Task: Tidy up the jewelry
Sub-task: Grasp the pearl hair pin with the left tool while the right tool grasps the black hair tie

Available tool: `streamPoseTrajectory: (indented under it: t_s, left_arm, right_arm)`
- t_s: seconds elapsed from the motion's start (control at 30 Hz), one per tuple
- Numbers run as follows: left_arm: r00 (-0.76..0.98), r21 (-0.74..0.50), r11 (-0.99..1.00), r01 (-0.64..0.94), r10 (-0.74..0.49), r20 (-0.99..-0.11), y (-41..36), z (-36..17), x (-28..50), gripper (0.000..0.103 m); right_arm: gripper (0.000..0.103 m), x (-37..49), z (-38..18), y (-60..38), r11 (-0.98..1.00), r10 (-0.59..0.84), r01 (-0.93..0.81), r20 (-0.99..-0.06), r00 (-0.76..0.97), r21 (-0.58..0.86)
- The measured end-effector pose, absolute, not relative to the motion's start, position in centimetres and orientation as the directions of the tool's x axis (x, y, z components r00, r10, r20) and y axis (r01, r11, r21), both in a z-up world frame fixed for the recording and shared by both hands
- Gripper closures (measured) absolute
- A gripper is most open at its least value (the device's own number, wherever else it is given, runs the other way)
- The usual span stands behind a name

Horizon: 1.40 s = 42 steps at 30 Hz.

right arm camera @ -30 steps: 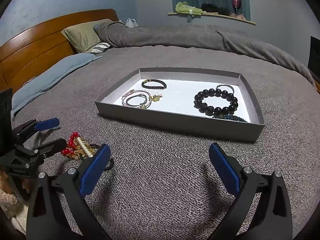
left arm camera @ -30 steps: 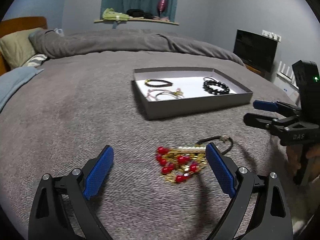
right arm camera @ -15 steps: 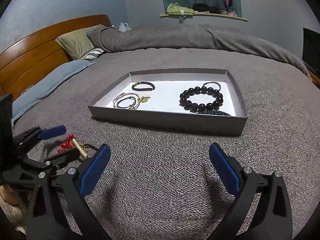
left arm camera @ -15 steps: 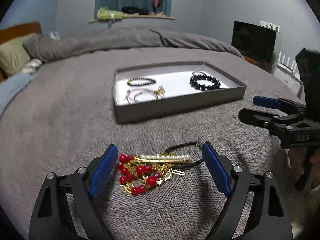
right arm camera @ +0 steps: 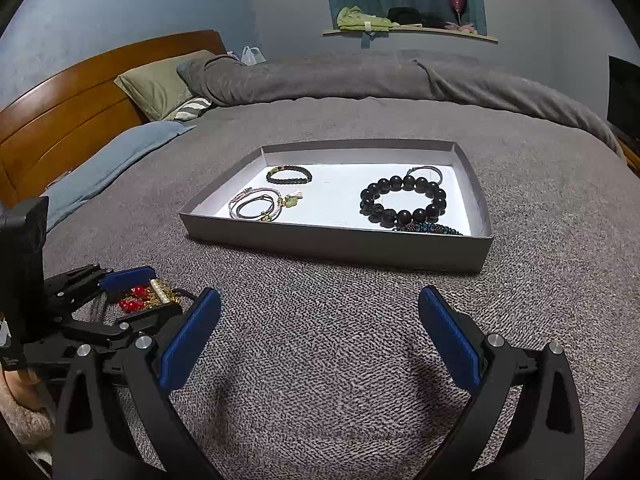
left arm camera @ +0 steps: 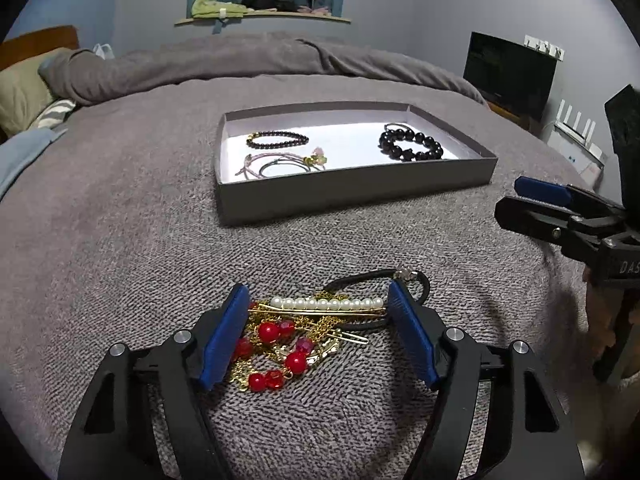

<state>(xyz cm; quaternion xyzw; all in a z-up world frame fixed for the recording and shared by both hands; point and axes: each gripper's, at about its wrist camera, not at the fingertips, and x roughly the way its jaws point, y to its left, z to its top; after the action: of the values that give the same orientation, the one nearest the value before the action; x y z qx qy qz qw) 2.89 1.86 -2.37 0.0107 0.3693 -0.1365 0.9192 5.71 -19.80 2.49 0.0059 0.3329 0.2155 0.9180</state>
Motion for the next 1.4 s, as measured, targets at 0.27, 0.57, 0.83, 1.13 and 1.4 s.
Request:
streamPoseTrajectory:
  t_s: [0.27, 0.57, 0.83, 1.13, 1.4]
  left_arm:
    - [0.697, -0.069, 0.963, 0.259, -0.236, -0.677, 1.8, -2.3, 3.0, 0.032]
    - [0.743, -0.095, 0.970, 0.222, -0.231, -0.629, 3.6, -0.9, 3.0, 0.032]
    - [0.795, -0.028, 0.985, 0.171, -0.154, -0.586, 5.6, 0.2, 2.9, 0.032]
    - [0.787, -0.070, 0.984, 0.165, -0.174, -0.592, 7.3, -0.1, 3.2, 0.032]
    - [0.783, -0.100, 0.982, 0.162, -0.190, -0.593, 7.8, -0.1, 3.3, 0.032]
  right_arm:
    - [0.006, 5.9, 2.1, -19.2, 0.904, 0.403, -0.400, -0.617, 0.676, 0.153]
    - [0.008, 5.5, 1.6, -18.0, 0.889, 0.425, -0.433, -0.631, 0.649, 0.153]
    - [0.054, 5.1, 0.5, -15.0, 0.841, 0.486, -0.508, -0.669, 0.562, 0.185]
    - [0.075, 5.2, -0.6, -12.3, 0.818, 0.505, -0.539, -0.699, 0.507, 0.200]
    - [0.098, 4.7, 0.0, -12.2, 0.796, 0.542, -0.565, -0.673, 0.503, 0.218]
